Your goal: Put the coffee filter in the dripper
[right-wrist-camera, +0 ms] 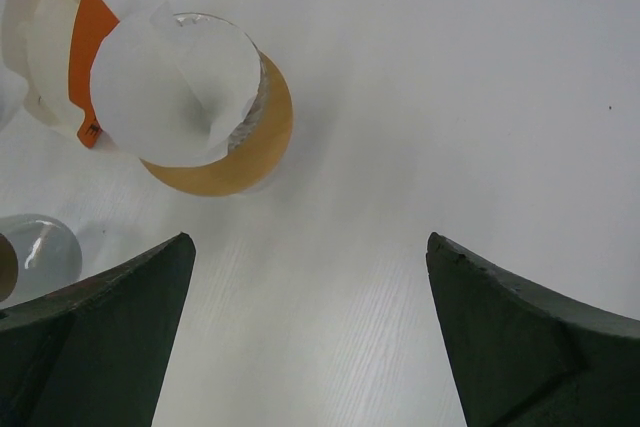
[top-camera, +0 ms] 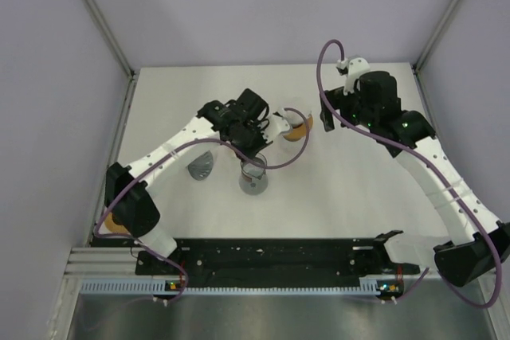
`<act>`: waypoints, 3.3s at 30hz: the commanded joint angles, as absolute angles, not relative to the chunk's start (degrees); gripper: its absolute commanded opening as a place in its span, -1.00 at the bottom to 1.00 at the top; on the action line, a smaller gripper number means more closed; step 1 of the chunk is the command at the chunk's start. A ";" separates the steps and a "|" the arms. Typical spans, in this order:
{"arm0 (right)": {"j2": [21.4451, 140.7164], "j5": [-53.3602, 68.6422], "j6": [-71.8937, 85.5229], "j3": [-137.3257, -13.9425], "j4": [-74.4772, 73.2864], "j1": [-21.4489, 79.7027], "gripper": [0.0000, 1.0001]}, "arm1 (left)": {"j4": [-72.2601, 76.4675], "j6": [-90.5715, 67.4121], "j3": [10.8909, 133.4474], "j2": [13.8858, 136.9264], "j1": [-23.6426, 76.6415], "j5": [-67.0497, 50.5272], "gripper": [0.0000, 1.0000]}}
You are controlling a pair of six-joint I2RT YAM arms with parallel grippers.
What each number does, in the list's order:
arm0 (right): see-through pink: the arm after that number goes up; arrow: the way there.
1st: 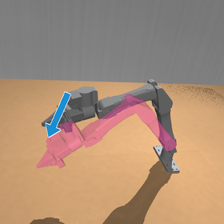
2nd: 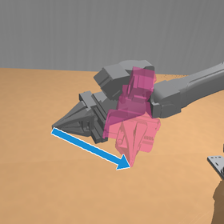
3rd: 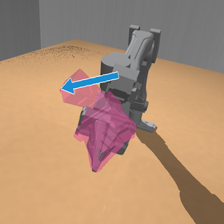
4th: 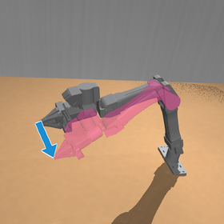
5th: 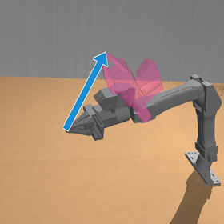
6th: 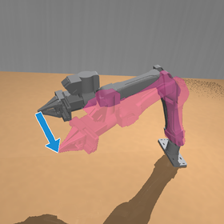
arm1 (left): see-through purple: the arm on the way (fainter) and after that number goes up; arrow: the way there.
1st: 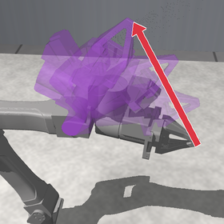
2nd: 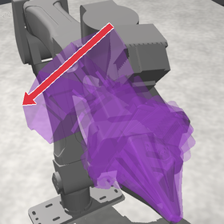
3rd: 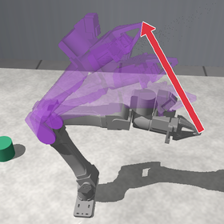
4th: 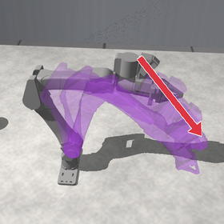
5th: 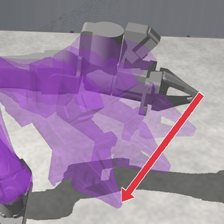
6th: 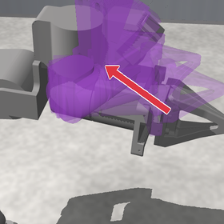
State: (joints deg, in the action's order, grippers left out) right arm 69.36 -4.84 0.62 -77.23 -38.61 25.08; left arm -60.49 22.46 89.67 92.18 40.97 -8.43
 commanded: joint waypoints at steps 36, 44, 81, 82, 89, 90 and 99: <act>66.27 -1.94 -2.20 -75.76 -37.27 24.26 0.98 | -62.13 22.06 91.15 82.27 15.59 -15.64 0.48; 65.30 -0.79 -2.20 -74.97 -36.74 24.26 0.98 | -62.32 28.90 78.16 74.54 -14.02 -7.22 0.36; 66.01 1.84 -2.46 -74.88 -36.21 24.26 0.98 | -31.04 39.46 41.84 86.57 -46.49 -1.50 -0.65; 65.92 1.76 -2.46 -74.97 -36.21 24.26 0.98 | -30.07 39.38 41.31 86.49 -46.49 -1.58 -0.95; 65.83 2.29 -2.20 -76.20 -36.21 24.26 0.97 | -34.53 34.29 45.17 82.54 -46.49 -12.64 -1.00; 65.66 2.63 -2.02 -76.38 -36.30 24.26 0.97 | -35.50 33.23 46.31 81.49 -46.41 -14.22 -1.00; 64.68 7.10 2.10 -79.98 -35.86 24.26 0.98 | -46.13 25.15 61.42 70.50 -44.31 -30.48 -1.00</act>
State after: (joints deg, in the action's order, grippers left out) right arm 66.67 2.96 -1.02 -75.59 -38.59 24.93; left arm -42.02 30.79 52.90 76.75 -45.98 -18.26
